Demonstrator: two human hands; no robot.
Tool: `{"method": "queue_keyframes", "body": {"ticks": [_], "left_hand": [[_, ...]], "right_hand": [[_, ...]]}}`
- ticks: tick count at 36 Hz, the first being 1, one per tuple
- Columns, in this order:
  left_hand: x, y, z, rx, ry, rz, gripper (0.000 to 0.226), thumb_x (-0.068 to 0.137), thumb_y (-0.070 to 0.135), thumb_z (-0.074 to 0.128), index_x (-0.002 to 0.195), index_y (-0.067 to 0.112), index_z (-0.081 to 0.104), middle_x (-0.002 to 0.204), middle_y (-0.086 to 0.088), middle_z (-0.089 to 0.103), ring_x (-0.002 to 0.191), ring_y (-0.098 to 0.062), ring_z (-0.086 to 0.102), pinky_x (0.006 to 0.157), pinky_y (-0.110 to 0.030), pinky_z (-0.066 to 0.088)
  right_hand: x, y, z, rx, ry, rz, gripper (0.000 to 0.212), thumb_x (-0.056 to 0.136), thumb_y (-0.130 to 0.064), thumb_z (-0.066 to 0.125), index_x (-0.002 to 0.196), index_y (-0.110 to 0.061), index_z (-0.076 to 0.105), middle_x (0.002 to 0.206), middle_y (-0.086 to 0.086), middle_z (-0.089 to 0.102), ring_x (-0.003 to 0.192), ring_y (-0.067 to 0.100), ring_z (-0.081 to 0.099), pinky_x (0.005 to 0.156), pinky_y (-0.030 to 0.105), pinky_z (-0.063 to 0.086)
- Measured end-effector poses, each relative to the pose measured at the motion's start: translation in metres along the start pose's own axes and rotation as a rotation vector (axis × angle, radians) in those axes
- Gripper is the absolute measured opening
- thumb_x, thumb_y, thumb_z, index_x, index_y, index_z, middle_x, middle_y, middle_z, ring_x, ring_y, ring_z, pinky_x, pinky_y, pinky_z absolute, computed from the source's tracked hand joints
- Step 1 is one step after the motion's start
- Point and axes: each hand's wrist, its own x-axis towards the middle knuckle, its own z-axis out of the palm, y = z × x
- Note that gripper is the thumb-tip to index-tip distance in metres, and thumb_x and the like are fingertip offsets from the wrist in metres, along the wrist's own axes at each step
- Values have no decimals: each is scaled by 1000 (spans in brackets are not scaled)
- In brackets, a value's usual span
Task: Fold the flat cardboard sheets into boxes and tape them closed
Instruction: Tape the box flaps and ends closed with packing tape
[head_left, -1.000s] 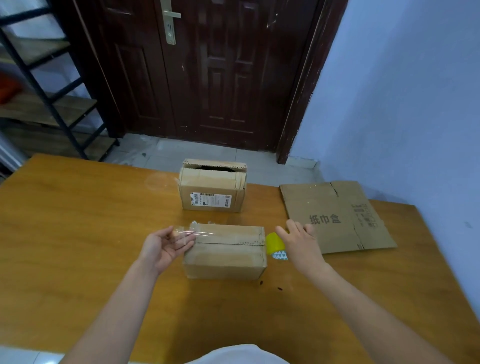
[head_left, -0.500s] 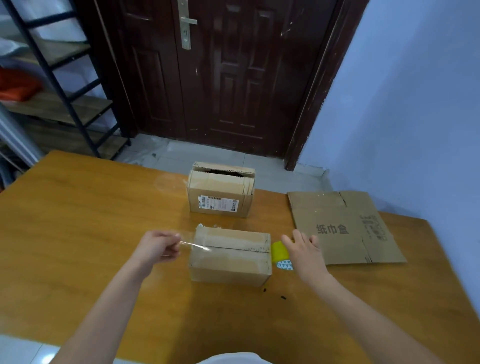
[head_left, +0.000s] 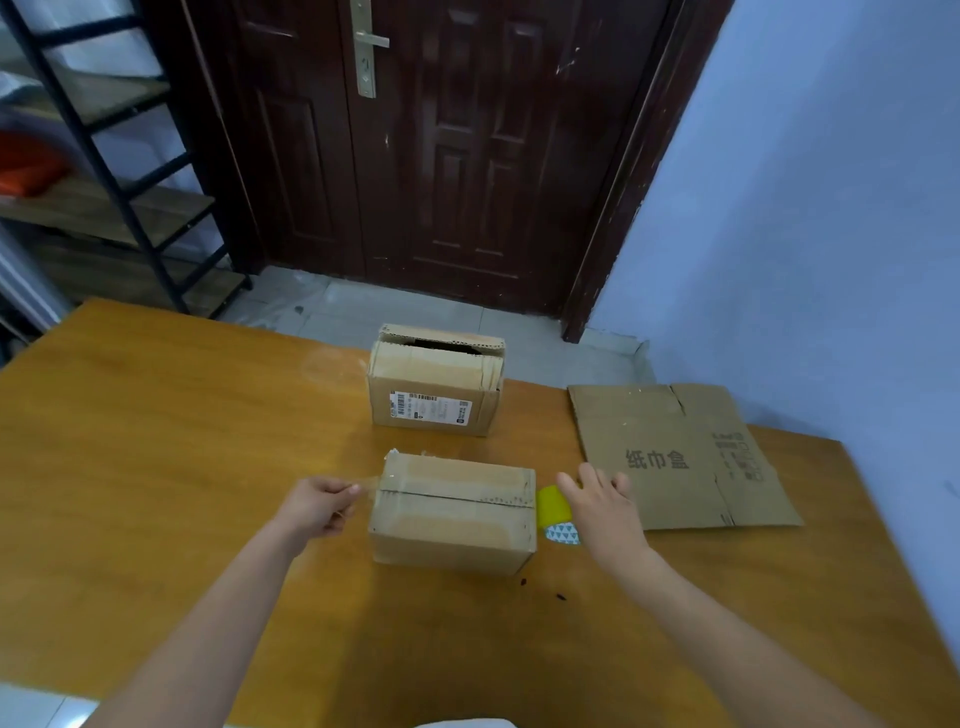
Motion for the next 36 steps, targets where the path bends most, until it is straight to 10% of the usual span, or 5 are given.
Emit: {"method": "queue_keyframes", "body": {"ticks": [10, 18, 25, 28, 36], "left_hand": [[14, -12, 17, -39, -175, -186, 18, 97, 23, 50, 100, 12, 65, 86, -9, 59, 69, -21, 49, 86, -40, 48], [24, -24, 31, -342, -173, -379, 25, 94, 4, 47, 108, 20, 58, 83, -3, 59, 68, -18, 51, 66, -33, 42], [38, -19, 40, -273, 250, -177, 29, 98, 13, 43, 118, -5, 55, 94, -15, 57, 87, -28, 51, 75, -37, 38], [30, -6, 26, -228, 370, -43, 36, 102, 25, 35, 118, -1, 53, 110, -17, 55, 107, -34, 52, 85, -37, 35], [7, 28, 53, 477, 240, 194, 68, 96, 58, 16, 129, 8, 46, 125, -18, 55, 114, -35, 52, 94, -44, 42]], "right_hand": [[-3, -3, -1, 45, -36, 30, 66, 22, 10, 82, 78, -19, 61, 69, 1, 52, 59, 20, 53, 56, 29, 41], [-8, -9, -5, 72, -10, 59, 67, 17, 7, 83, 75, -20, 62, 67, 0, 51, 58, 19, 53, 55, 28, 42], [-15, -16, -2, 46, 8, 82, 69, 19, 9, 81, 80, -18, 62, 69, 2, 50, 60, 21, 53, 65, 32, 25], [-21, -21, -4, 87, -5, 92, 67, 20, 4, 83, 80, -19, 63, 69, -1, 50, 59, 19, 53, 59, 29, 41], [-40, -60, -15, 450, -113, 114, 47, 60, -30, 81, 96, -20, 54, 92, -4, 53, 85, 16, 56, 64, 24, 42]]}}
